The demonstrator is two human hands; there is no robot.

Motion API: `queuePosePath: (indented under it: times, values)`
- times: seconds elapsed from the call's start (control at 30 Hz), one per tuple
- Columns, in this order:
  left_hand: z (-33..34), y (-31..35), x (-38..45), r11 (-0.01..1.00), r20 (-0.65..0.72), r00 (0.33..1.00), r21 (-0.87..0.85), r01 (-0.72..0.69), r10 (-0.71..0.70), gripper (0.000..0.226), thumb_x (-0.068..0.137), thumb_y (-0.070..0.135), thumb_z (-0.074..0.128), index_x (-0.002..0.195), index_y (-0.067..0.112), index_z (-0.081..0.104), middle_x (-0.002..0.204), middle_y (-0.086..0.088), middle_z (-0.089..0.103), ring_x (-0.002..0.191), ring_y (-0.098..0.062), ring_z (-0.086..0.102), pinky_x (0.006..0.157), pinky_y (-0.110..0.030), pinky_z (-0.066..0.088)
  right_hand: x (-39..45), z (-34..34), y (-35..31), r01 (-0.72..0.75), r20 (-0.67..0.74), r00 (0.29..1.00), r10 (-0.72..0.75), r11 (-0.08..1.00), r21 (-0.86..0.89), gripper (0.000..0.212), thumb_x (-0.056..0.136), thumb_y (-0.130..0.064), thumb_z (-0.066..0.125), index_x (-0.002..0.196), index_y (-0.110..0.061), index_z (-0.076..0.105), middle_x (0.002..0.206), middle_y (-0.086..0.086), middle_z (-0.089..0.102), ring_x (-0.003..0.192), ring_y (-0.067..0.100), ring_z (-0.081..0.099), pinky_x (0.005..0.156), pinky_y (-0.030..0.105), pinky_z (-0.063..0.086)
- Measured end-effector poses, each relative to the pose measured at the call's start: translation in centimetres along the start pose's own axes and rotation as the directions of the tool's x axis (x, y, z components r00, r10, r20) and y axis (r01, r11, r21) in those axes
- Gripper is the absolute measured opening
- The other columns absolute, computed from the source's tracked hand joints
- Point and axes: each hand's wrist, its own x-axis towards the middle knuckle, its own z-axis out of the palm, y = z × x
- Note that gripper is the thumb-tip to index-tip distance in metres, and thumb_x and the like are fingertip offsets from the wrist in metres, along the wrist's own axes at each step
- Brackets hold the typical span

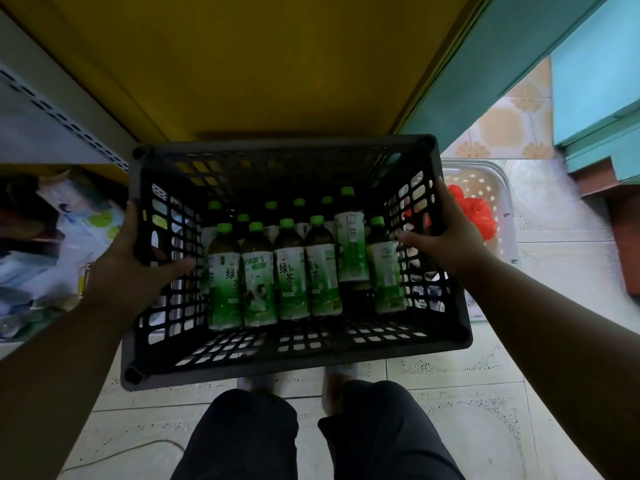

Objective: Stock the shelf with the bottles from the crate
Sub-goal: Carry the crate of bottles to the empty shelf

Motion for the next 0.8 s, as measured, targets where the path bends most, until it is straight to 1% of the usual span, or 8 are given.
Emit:
queuePosePath:
  times: [0.07,0.2,0.3,0.4,0.5,0.63,0.73,0.8]
  values:
    - [-0.9,1.0,-1.5,1.0,-0.006,1.0,-0.005,0.007,-0.007,0.109,0.077,0.033,0.085,0.152,0.059,0.009,0.084,-0.004,0.072,0.07,-0.023,0.067,0.048,-0.022,0.051,-1.1,-0.9,-0.8,-0.001,0.004,1.0,0.001,1.0,0.008,0.111,0.062,-0.043,0.092,0.145,-0.067,0.022,0.136,-0.013,0.062,0.117,0.019,0.066,0.1,0.051,0.053]
    - [-4.4,4.3,-5.9,1.0,0.006,1.0,0.02,0.002,-0.002,0.109,0.076,0.037,0.084,0.154,0.054,0.01,0.081,0.002,0.07,0.077,-0.015,0.065,0.06,-0.027,0.044,-4.3,-4.7,-2.8,0.006,0.043,0.999,-0.007,1.0,0.027,0.121,0.043,-0.071,0.087,0.144,-0.069,0.022,0.136,-0.015,0.062,0.112,0.024,0.069,0.095,0.056,0.054]
    - [-7.4,6.9,-10.6,1.0,0.033,0.999,-0.002,-0.006,0.006,0.111,0.076,0.033,0.085,0.152,0.058,0.007,0.083,-0.005,0.07,0.08,-0.018,0.066,0.066,-0.028,0.047,-8.9,-8.2,-5.7,0.008,0.042,0.999,-0.009,1.0,0.02,0.117,0.058,-0.045,0.093,0.15,-0.059,0.022,0.138,-0.012,0.061,0.103,0.015,0.073,0.094,0.05,0.057]
    - [-10.5,9.2,-15.1,1.0,0.06,0.998,0.0,0.003,-0.003,0.114,0.075,0.037,0.085,0.152,0.057,0.005,0.086,-0.004,0.069,0.081,-0.019,0.065,0.073,-0.034,0.051,-12.6,-11.4,-8.2,0.051,0.061,0.997,-0.049,0.998,-0.03,0.112,0.063,-0.041,0.091,0.15,-0.059,0.022,0.138,-0.013,0.061,0.105,0.009,0.069,0.095,0.046,0.056]
    - [-12.4,11.6,-18.8,0.999,0.014,1.0,-0.025,0.021,-0.021,0.114,0.074,0.04,0.084,0.155,0.052,0.006,0.086,-0.003,0.067,0.078,-0.018,0.064,0.065,-0.029,0.048,-14.8,-14.1,-9.4,0.111,0.041,0.993,-0.109,0.993,-0.051,0.105,0.069,-0.035,0.089,0.148,-0.061,0.025,0.132,-0.013,0.065,0.109,0.015,0.068,0.096,0.047,0.055]
    - [-12.8,12.8,-25.4,0.988,-0.052,0.993,-0.119,0.095,-0.102,0.113,0.069,0.048,0.085,0.155,0.05,0.012,0.125,0.002,0.064,0.108,-0.021,0.061,0.089,-0.037,0.051,-15.8,-16.3,-9.5,0.2,0.134,0.973,-0.189,0.978,-0.067,0.105,0.062,-0.045,0.091,0.146,-0.061,0.03,0.128,-0.013,0.066,0.112,0.016,0.067,0.097,0.049,0.054]
    - [-12.0,12.3,-30.6,0.969,-0.173,0.962,-0.167,0.182,-0.21,0.107,0.072,0.046,0.085,0.154,0.053,0.017,0.113,0.012,0.064,0.095,-0.016,0.061,0.08,-0.033,0.049,-15.6,-16.8,-10.2,0.271,0.221,0.944,-0.244,0.957,-0.101,0.104,0.062,-0.048,0.09,0.145,-0.063,0.029,0.133,-0.015,0.064,0.116,0.014,0.065,0.101,0.045,0.052]
    - [-11.7,11.1,-34.1,0.948,-0.219,0.935,-0.218,0.232,-0.279,0.105,0.071,0.045,0.086,0.151,0.057,0.019,0.091,0.003,0.072,0.078,-0.019,0.068,0.066,-0.03,0.051,-15.8,-16.7,-11.3,0.328,0.298,0.913,-0.278,0.935,-0.134,0.113,0.055,-0.064,0.086,0.148,-0.063,0.022,0.14,-0.013,0.06,0.12,0.019,0.063,0.096,0.044,0.054]
